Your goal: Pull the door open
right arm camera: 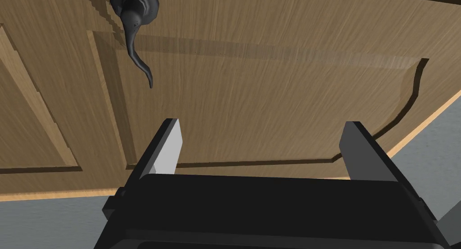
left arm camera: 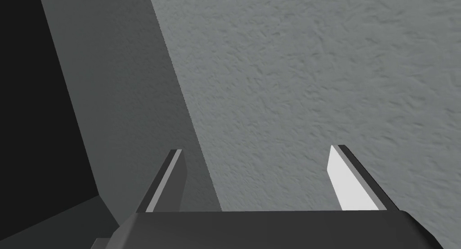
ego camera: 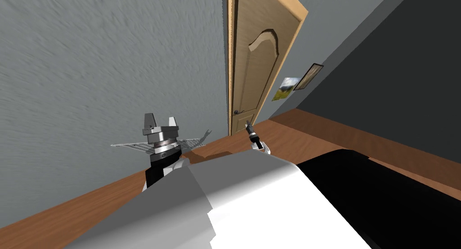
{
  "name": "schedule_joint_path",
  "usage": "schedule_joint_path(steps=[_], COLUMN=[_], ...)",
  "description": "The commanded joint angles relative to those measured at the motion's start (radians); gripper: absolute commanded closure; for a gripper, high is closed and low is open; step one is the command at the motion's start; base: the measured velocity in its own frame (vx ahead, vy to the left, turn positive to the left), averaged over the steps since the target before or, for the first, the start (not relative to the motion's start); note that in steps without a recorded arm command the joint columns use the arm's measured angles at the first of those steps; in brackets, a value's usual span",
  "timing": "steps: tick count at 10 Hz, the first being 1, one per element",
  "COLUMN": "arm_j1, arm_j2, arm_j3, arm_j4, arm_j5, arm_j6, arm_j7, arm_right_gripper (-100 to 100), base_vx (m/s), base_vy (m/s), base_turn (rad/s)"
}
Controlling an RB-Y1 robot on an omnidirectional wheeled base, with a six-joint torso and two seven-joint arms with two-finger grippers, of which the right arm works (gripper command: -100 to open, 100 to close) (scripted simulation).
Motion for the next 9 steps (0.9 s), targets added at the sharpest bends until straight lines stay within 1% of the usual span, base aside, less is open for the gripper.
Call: schedule_joint_path(steps=[1, 9], arm_j1=[-0.012, -0.069], arm_j2=[-0.011, -0.055], arm_j3=[0.001, 0.006], arm_j4=[0.039, 0.225], arm_j5=[0.003, 0.017], arm_j6=[-0.011, -0.062], arm_j7=[-0.016, -0.081], arm_right_gripper=[-100, -100], base_vx=[0.086, 0.091], base_vy=[-0.037, -0.048], base_turn=[0.068, 0.071])
